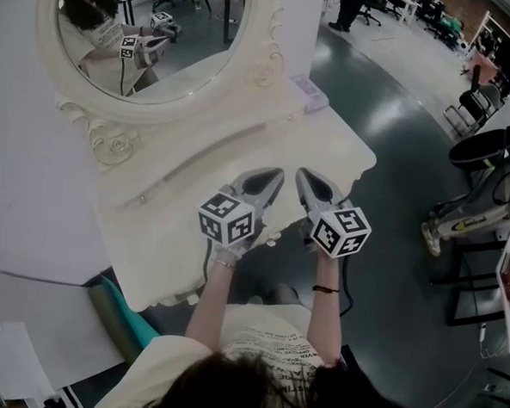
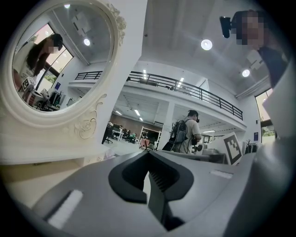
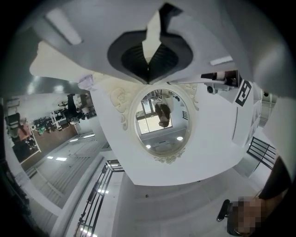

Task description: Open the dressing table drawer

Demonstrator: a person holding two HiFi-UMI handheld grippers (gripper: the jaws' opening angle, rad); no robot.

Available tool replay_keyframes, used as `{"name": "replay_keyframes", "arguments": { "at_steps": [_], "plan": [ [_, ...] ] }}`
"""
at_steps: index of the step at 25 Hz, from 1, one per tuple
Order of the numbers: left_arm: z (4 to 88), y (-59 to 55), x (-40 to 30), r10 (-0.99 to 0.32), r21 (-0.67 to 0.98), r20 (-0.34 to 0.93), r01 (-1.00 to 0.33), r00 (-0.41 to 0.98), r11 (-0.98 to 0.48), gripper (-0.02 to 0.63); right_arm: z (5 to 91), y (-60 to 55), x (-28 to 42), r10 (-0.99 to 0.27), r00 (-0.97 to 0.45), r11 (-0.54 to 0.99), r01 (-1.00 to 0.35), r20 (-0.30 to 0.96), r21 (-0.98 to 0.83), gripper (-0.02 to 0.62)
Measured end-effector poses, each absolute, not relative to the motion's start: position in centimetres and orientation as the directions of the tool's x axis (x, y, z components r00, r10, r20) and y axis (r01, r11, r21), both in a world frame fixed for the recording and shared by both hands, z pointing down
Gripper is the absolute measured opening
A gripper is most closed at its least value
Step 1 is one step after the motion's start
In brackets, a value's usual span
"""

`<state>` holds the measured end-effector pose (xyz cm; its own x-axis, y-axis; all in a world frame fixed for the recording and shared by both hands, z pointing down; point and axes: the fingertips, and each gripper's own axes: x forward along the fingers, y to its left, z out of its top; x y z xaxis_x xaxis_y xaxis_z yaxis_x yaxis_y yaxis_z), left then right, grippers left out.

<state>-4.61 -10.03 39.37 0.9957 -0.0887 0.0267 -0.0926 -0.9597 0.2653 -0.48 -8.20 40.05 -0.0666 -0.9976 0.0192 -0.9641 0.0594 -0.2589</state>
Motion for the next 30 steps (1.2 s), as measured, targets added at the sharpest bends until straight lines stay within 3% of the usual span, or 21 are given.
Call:
{"name": "replay_keyframes", "arguments": {
  "at_steps": [30],
  "plan": [
    [41.1, -17.4, 6.8, -0.291, 0.318, 0.057, -0.293, 0.955, -0.902, 0.0, 42.0, -17.0, 11.4, -0.957, -0.265, 0.229, -0.94, 0.117, -0.251, 0.003]
  ]
}}
